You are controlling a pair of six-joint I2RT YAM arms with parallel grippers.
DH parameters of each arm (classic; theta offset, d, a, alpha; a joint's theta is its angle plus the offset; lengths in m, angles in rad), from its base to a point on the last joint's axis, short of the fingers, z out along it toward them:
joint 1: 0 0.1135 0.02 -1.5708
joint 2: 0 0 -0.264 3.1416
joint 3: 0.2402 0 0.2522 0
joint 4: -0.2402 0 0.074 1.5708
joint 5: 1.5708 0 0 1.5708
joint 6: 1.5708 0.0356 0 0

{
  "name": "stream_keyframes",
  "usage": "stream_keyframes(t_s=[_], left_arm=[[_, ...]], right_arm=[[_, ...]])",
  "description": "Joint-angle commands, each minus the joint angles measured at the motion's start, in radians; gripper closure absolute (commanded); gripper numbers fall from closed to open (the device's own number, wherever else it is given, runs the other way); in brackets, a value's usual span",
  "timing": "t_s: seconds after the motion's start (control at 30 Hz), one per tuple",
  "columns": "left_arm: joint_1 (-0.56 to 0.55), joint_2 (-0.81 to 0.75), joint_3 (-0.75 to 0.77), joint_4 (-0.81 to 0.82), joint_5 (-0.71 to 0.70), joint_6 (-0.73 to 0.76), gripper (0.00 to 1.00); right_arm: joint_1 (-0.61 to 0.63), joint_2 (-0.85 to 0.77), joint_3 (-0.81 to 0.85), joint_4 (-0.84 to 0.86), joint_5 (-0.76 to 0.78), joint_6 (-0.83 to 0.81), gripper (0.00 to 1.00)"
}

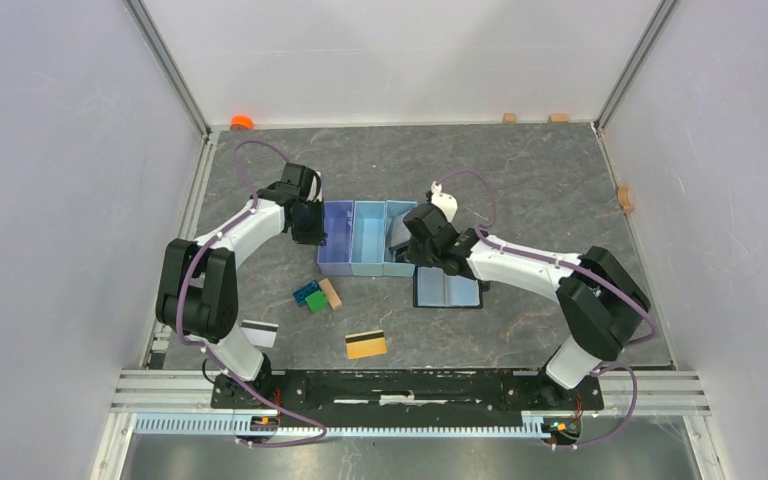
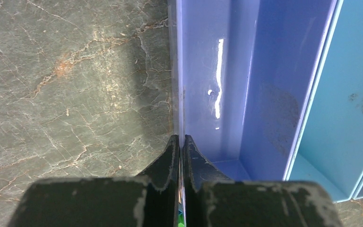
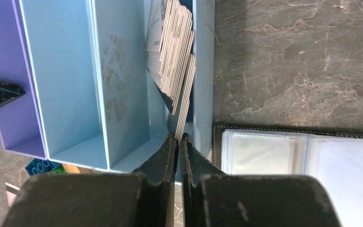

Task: Put the credit cards into the card holder
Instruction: Pick up the credit card from the storage box.

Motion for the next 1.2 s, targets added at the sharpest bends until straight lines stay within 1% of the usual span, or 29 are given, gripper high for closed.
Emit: stream_keyframes(t_s=[0.0,0.13,0.17,0.2,0.23,0.37,0.47,0.6,0.63,0.73,0.83,0.97,1.07,1.17], left_arm=[[-0.003,-0.062,0.022,0.003,0.001,-0.028,0.98],[-0.001,-0.062,0.034,-0.006,-0.042,-0.018,0.98],[-0.001,-0.064,0.035,-0.007,-0.055,-0.014,0.98],[0.000,-0.065,0.037,-0.006,-0.065,-0.013,0.98],[0.003,-0.067,0.037,-0.007,-0.074,-0.011,0.98],[0.025,-0.079,0.037,-0.007,-0.084,-0.005,0.98],[0.040,-0.084,0.040,-0.007,-0.083,0.007,0.97],[0.046,-0.085,0.042,-0.007,-0.118,0.021,0.96],[0.046,-0.084,0.043,-0.006,-0.110,0.023,0.96],[0.046,-0.088,0.038,0.005,-0.092,0.026,0.96],[0.046,-0.091,0.033,0.006,-0.098,0.029,0.96],[0.046,-0.083,0.032,0.005,-0.094,0.029,0.96],[0.046,-0.084,0.037,0.006,-0.092,0.032,0.94],[0.046,-0.093,0.037,0.004,-0.094,0.037,0.88]], right_arm=[[-0.002,-0.089,-0.036,-0.044,0.042,0.021,0.93],[-0.002,-0.134,-0.057,-0.051,0.045,0.018,0.94],[-0.002,-0.147,-0.063,-0.053,0.046,0.019,0.96],[-0.002,-0.156,-0.069,-0.056,0.048,0.017,0.99],[-0.002,-0.170,-0.075,-0.061,0.052,0.016,1.00],[-0.001,-0.263,-0.121,-0.062,0.096,-0.003,1.00],[-0.004,-0.367,-0.155,-0.035,0.137,-0.075,1.00],[-0.014,-0.482,-0.170,-0.013,0.147,-0.231,1.00],[-0.021,-0.502,-0.175,0.002,0.129,-0.274,1.00],[-0.039,-0.521,-0.192,0.058,0.064,-0.318,1.00],[-0.042,-0.506,-0.220,0.142,-0.014,-0.318,1.00],[-0.042,-0.477,-0.240,0.212,-0.077,-0.323,1.00],[-0.042,-0.479,-0.269,0.280,-0.116,-0.343,1.00],[-0.042,-0.469,-0.260,0.300,-0.151,-0.389,1.00]])
